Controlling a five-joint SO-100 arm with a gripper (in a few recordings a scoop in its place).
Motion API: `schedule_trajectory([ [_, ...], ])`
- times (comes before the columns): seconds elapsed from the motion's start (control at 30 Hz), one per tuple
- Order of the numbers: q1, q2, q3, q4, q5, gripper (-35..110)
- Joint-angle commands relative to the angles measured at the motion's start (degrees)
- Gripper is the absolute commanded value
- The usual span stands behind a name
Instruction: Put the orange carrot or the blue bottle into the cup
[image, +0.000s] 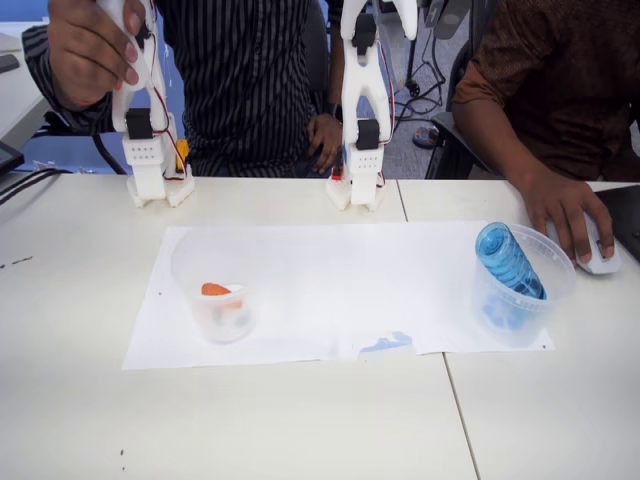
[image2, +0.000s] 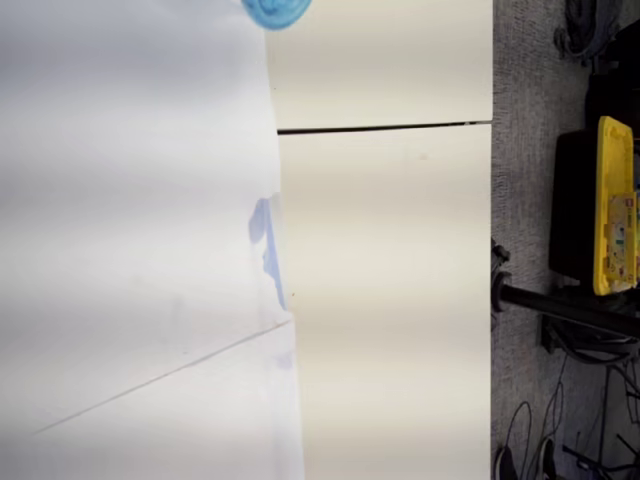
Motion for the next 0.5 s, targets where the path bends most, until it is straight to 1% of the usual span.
schedule_trajectory([
  [0.0,0.1,7.6,7.2,-1.6,0.4,42],
  [0.27,0.4,22.4,29.1,-14.3,0.2,42],
  [0.33,0.4,25.2,33.9,-18.4,-1.7,42],
  [0.47,0.4,28.5,42.7,-26.1,-8.8,42],
])
